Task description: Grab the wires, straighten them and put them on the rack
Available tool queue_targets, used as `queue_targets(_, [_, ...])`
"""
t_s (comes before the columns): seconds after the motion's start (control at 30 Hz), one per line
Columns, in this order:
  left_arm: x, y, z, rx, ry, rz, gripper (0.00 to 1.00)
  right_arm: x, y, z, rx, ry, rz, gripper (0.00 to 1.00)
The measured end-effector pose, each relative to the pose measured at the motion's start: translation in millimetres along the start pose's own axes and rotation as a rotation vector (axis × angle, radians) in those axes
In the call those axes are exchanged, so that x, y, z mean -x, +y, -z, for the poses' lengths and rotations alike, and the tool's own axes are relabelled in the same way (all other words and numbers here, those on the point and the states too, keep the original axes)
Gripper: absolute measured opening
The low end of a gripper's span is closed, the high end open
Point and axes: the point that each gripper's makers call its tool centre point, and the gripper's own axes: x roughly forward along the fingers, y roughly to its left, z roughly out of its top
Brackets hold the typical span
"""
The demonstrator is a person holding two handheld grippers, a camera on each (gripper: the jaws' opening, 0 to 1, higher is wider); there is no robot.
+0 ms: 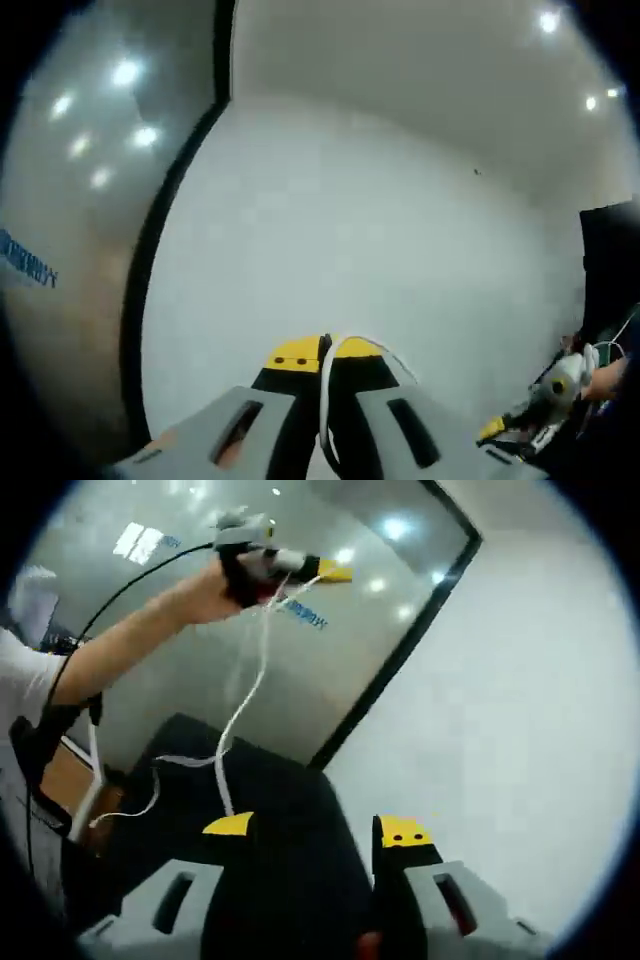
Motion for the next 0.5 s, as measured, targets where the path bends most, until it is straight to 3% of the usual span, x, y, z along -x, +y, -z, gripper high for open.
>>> queue_targets(0.07, [-1.2,-2.8,-21.8,-0.065,-0.044,-0.032,0.0,-5.8,38.1,49.3,-0.069,0.064,-0.152,0.51])
queue_targets(0.17, [-8.8,-15.8,-40.0,-0.088,-0.037,-0.022,0.0,-21.6,71.0,111.3,-0.198,0.155,-0.234,0.57])
queue_targets(0.23, [-13.3,-30.8,-48.5,-0.104,-0.033,-0.003,0.0,-37.9,87.5,114.8,-0.259,0.093,-0.284,0.56])
queue_targets(0.27, [-15.4,-38.8,-53.4,-0.101,-0.039,0.008,0.0,-47.2,90.0,114.8,-0.307,0.088,-0.273,0.57])
queue_targets(0.33, [-19.5,-54.0,-57.7,-0.169,-0.03,0.016,0.0,-68.5,83.7,107.9,-0.276,0.069,-0.231,0.54])
queue_targets(0.37, [-27.0,-51.3,-56.2,-0.212,-0.005,0.008,0.0,-78.5,77.2,104.8,-0.245,0.061,-0.19,0.51])
queue_targets(0.4, [-30.5,-49.6,-47.7,-0.234,0.034,-0.004,0.0,-84.7,70.8,100.5,-0.222,0.063,-0.145,0.47])
queue_targets(0.43, [-32.9,-43.4,-35.9,-0.252,0.071,-0.022,0.0,-88.2,69.6,91.5,-0.197,0.035,-0.144,0.45])
queue_targets(0.5, [-37.4,-18.4,-7.4,-0.341,0.165,-0.091,0.0,-86.3,48.7,75.7,-0.252,-0.012,-0.053,0.44])
